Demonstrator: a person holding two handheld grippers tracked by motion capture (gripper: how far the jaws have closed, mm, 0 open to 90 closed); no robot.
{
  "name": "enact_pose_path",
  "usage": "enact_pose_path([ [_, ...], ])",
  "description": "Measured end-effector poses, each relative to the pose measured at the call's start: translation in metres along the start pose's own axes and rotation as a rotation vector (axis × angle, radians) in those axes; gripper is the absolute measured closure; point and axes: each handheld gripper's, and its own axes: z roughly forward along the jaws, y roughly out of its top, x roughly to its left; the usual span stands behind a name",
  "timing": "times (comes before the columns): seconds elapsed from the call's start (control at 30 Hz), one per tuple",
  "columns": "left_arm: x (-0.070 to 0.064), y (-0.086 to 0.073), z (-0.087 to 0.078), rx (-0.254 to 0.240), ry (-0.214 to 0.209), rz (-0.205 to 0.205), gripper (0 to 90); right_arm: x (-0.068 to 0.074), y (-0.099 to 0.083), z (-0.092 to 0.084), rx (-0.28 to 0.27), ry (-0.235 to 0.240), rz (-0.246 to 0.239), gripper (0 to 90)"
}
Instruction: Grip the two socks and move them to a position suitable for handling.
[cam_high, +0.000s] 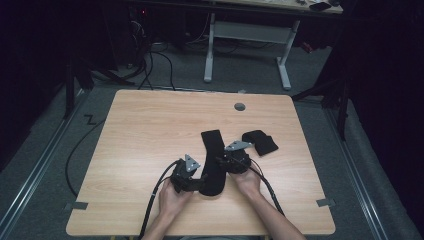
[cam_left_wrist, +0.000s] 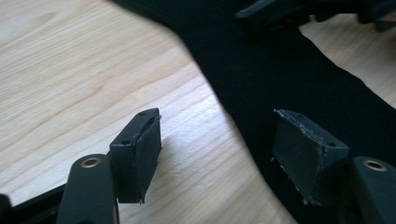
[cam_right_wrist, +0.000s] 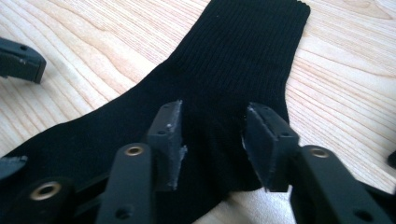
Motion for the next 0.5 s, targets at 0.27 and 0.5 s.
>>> enact_pose_path([
  [0.27, 0.028, -0.005, -0.012, -0.03, 0.031, -0.089, 33.0, -0.015, -0.003, -0.028, -0.09, -0.006, 0.052, 52.1],
  [0.5, 0.058, -0.016, -0.02, -0.017, 0.084, -0.164, 33.1, -0.04, -0.015, -0.048, -0.111, -0.063, 0.114, 52.3],
])
